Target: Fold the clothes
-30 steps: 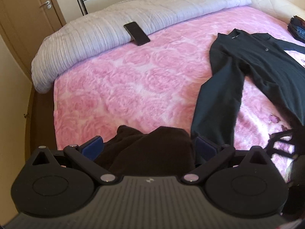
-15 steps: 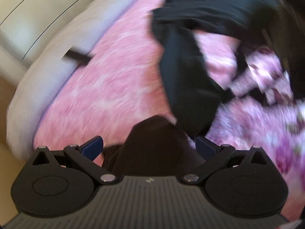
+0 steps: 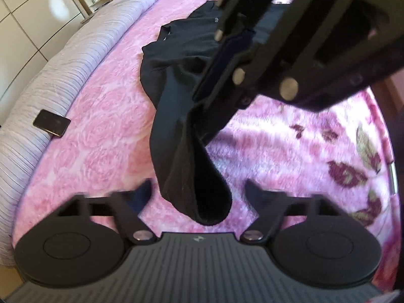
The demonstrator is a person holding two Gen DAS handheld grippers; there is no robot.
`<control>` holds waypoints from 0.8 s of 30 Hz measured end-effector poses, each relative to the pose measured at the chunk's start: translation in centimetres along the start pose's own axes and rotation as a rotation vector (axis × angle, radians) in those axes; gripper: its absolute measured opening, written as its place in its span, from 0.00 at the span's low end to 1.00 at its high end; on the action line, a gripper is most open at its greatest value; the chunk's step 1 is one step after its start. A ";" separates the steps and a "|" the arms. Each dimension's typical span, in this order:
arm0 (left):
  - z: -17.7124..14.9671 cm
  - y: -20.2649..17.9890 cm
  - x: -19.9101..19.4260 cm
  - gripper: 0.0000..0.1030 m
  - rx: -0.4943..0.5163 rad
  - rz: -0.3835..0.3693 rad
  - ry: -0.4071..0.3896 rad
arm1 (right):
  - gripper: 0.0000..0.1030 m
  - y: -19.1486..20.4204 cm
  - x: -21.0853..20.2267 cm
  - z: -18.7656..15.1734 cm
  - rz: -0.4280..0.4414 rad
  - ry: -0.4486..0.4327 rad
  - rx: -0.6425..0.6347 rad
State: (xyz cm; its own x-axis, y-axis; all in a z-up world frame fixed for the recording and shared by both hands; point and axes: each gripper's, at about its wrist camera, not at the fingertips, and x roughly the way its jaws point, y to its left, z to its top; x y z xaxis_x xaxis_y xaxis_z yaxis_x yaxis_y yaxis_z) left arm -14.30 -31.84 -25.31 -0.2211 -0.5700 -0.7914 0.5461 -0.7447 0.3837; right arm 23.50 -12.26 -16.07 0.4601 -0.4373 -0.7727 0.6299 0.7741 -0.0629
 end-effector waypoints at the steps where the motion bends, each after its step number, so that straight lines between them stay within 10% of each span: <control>1: 0.0 0.0 0.0 0.28 0.039 0.028 0.016 | 0.11 -0.1 -0.1 0.1 0.003 -0.001 0.002; 3: 0.3 0.9 -0.6 0.12 0.079 0.073 0.016 | 0.11 -0.5 -0.6 0.4 0.017 -0.006 0.015; 11: 8.2 7.6 -3.4 0.10 0.310 0.252 -0.096 | 0.11 -4.5 -4.5 2.5 0.068 -0.156 0.201; 18: 24.0 12.4 -1.7 0.10 0.437 0.316 -0.223 | 0.12 -17.2 -10.9 2.6 0.007 -0.401 0.470; 24: 38.9 10.5 8.3 0.12 0.490 0.284 -0.273 | 0.12 -32.1 -13.8 -3.2 -0.077 -0.463 0.646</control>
State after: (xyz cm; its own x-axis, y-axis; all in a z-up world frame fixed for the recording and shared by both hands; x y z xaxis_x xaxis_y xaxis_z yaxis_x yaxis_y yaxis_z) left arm -41.84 -57.93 -9.31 -0.3553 -0.7889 -0.5014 0.1944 -0.5870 0.7859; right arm -5.07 -29.57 -5.44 0.5244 -0.7343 -0.4311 0.8432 0.3773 0.3830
